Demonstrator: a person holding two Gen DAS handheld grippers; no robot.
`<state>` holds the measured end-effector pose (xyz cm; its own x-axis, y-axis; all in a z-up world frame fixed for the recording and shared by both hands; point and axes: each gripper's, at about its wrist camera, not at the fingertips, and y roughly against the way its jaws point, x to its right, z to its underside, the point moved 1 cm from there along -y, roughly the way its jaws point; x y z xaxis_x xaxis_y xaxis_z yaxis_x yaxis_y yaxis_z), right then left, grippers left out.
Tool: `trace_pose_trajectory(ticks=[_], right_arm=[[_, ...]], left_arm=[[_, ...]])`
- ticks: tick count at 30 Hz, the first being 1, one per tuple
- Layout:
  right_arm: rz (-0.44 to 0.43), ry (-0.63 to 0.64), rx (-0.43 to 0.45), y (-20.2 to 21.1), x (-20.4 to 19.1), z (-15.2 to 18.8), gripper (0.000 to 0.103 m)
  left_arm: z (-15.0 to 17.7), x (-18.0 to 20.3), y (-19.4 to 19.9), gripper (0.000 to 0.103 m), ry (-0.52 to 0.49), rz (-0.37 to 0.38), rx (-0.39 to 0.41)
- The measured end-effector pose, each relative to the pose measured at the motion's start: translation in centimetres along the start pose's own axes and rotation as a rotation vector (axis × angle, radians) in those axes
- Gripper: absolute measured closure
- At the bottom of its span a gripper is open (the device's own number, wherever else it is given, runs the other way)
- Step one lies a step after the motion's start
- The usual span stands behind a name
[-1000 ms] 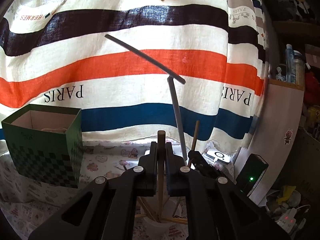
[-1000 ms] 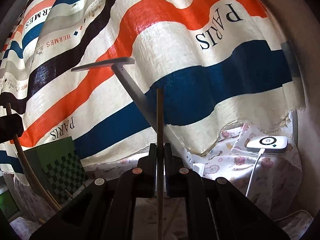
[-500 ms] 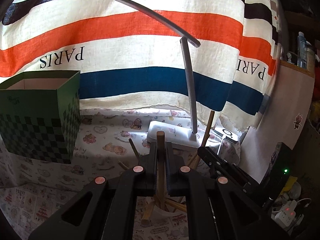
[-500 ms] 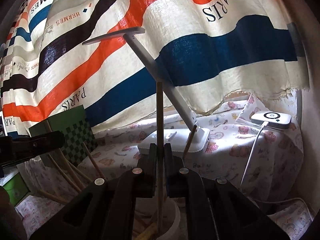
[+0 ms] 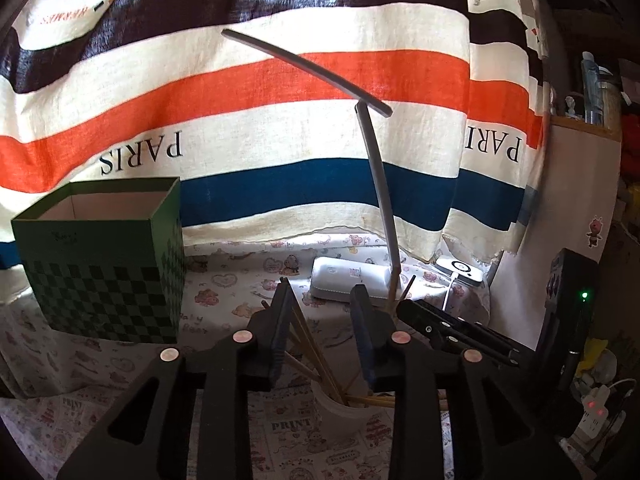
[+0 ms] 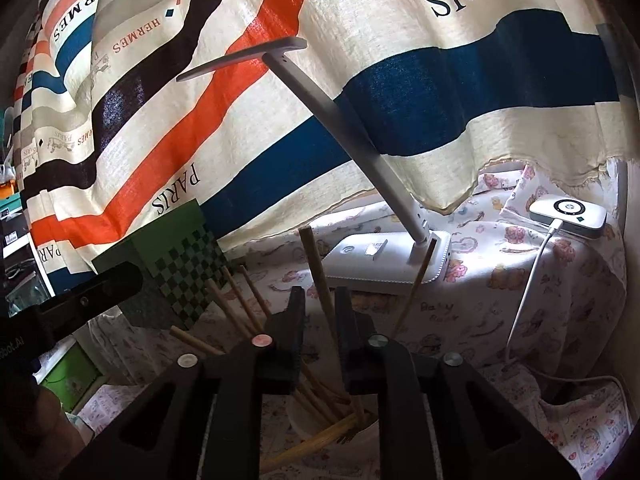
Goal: Organize utensils
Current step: 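Open both tools to drop the sticks into the cup, then withdraw both open tools from the cup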
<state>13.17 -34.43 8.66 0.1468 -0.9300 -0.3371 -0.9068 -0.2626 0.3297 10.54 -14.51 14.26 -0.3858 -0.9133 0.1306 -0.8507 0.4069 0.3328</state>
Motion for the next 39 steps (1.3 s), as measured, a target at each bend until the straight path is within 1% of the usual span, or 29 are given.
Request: trace_pose_trajectory(ticks=[1, 3, 4, 5, 6, 7, 8, 9, 10, 11, 12, 13, 15, 17, 19, 21, 22, 23, 25, 26, 29, 34, 37, 39], right_arm=[[0.004, 0.003, 0.006, 0.5, -0.3, -0.1, 0.069], [0.009, 0.013, 0.026, 1.6, -1.0, -0.5, 0.064], [0.008, 0.025, 0.040, 2.5, -1.7, -0.6, 0.062], [0.006, 0.037, 0.050, 3.1, -2.3, -0.7, 0.062], [-0.002, 0.052, 0.065, 4.0, -3.0, -0.8, 0.059], [-0.008, 0.064, 0.077, 4.7, -3.6, -0.9, 0.053], [-0.011, 0.081, 0.091, 5.6, -4.4, -0.8, 0.050], [-0.015, 0.092, 0.103, 6.3, -4.9, -0.7, 0.046], [-0.013, 0.106, 0.116, 7.2, -5.7, -0.4, 0.045], [-0.007, 0.121, 0.123, 7.7, -6.2, -0.2, 0.045], [0.000, 0.140, 0.128, 8.1, -6.8, 0.1, 0.042], [0.004, 0.160, 0.135, 8.6, -7.4, 0.6, 0.035], [0.009, 0.190, 0.145, 9.4, -8.3, 1.8, 0.032], [0.011, 0.202, 0.141, 9.7, -8.8, 2.8, 0.030], [0.022, 0.201, 0.152, 9.9, -9.0, 3.9, 0.019], [0.065, 0.180, 0.217, 10.5, -8.9, 5.2, 0.018], [0.074, 0.171, 0.238, 10.7, -8.7, 5.6, 0.013], [0.077, 0.161, 0.251, 10.9, -8.6, 6.0, 0.011], [0.068, 0.143, 0.244, 10.9, -8.2, 6.7, 0.010], [0.066, 0.145, 0.233, 10.8, -8.1, 6.9, 0.010], [0.097, 0.154, 0.212, 10.0, -7.7, 7.8, 0.010], [0.154, 0.195, 0.186, 8.7, -7.4, 9.8, 0.009], [0.162, 0.217, 0.167, 8.0, -7.3, 10.9, 0.008], [0.164, 0.232, 0.144, 7.4, -7.3, 11.5, 0.006]], left_arm=[[-0.1, 0.0, 0.7, 0.065, -0.010, -0.013, 0.016], [-0.3, 0.0, 2.0, 0.056, -0.023, -0.027, 0.044], [-0.3, -0.2, 2.7, 0.053, -0.024, -0.030, 0.053], [-0.2, -0.4, 3.4, 0.046, -0.022, -0.034, 0.064], [-0.1, -0.7, 4.1, 0.043, -0.020, -0.040, 0.077], [0.1, -1.0, 4.8, 0.043, -0.021, -0.046, 0.087], [0.3, -1.4, 5.4, 0.041, -0.024, -0.053, 0.095], [0.6, -1.7, 6.0, 0.036, -0.027, -0.062, 0.103], [1.0, -2.1, 6.7, 0.033, -0.034, -0.074, 0.113], [1.4, -2.4, 7.3, 0.025, -0.041, -0.089, 0.124], [1.9, -2.8, 8.0, 0.017, -0.047, -0.106, 0.135], [2.3, -3.3, 8.5, 0.015, -0.050, -0.118, 0.145], [3.3, -4.3, 9.7, 0.008, -0.049, -0.137, 0.161], [4.4, -5.2, 10.8, 0.006, -0.056, -0.159, 0.179], [5.7, -6.0, 11.7, 0.003, -0.070, -0.192, 0.199], [6.9, -6.6, 12.4, 0.001, -0.071, -0.205, 0.202], [7.6, -7.1, 12.5, 0.001, -0.054, -0.203, 0.197], [8.1, -7.6, 12.5, 0.001, -0.027, -0.196, 0.183], [9.4, -8.9, 12.2, 0.001, 0.028, -0.178, 0.145], [9.9, -9.4, 12.2, 0.001, 0.044, -0.187, 0.139], [11.4, -10.5, 12.1, 0.001, 0.069, -0.212, 0.131], [13.5, -11.2, 11.4, 0.001, 0.036, -0.281, 0.103], [14.5, -11.2, 10.9, 0.001, 0.014, -0.303, 0.088], [14.9, -11.3, 10.5, 0.001, 0.017, -0.303, 0.060]])
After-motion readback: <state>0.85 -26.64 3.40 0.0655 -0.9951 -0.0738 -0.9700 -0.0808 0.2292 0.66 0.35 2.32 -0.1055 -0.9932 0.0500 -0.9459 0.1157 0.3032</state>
